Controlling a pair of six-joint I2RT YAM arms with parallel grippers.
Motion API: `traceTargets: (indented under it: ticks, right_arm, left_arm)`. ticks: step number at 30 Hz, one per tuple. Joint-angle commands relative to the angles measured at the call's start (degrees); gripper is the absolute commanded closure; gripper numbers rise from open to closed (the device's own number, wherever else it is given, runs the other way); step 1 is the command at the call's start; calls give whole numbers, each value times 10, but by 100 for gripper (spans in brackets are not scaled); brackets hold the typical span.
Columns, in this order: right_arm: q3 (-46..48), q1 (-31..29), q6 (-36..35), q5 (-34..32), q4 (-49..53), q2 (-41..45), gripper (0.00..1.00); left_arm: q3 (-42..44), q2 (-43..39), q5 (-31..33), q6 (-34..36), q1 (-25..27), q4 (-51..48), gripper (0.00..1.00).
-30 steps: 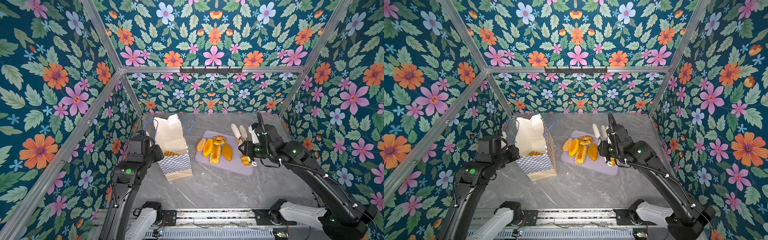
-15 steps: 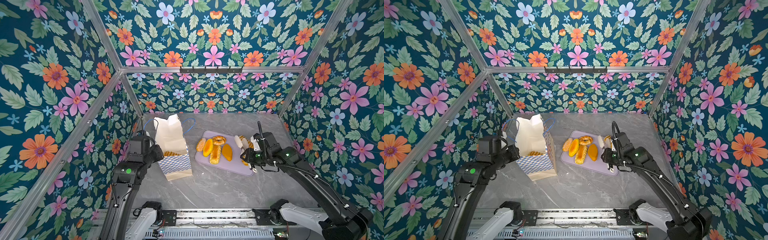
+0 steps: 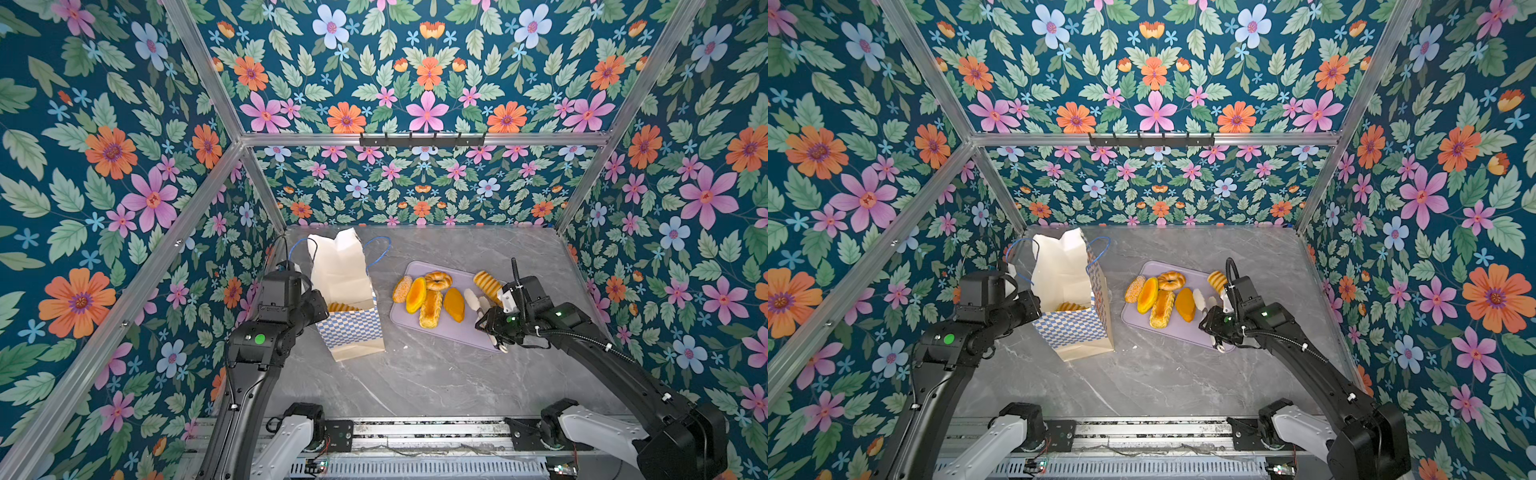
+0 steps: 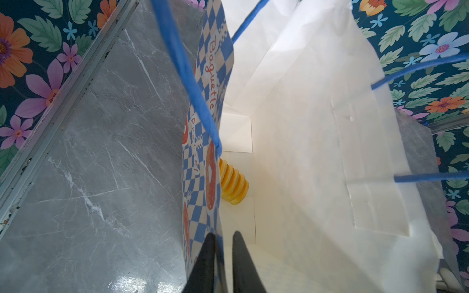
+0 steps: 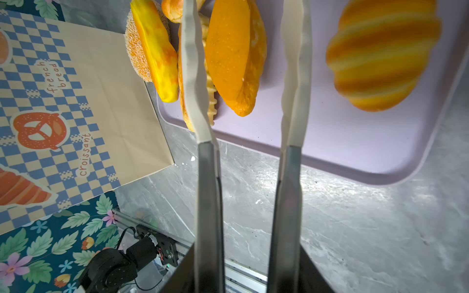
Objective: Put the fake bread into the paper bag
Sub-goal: 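Move the empty tongs back over the lilac tray with the right gripper, then close the tongs on the flat orange bread on the tray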
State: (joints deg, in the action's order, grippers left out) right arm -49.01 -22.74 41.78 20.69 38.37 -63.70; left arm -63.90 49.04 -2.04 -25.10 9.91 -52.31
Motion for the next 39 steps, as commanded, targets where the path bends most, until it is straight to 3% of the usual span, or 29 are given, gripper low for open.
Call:
traceTargets:
  ticks: [1, 39]
  right_arm:
    - [8, 0, 17, 21, -43, -5, 55]
    - [53, 1, 69, 110, -182, -113, 51]
  left_arm:
    - [3, 0, -4, 1, 1, 12, 83]
    - [18, -3, 0, 1, 1, 22, 84]
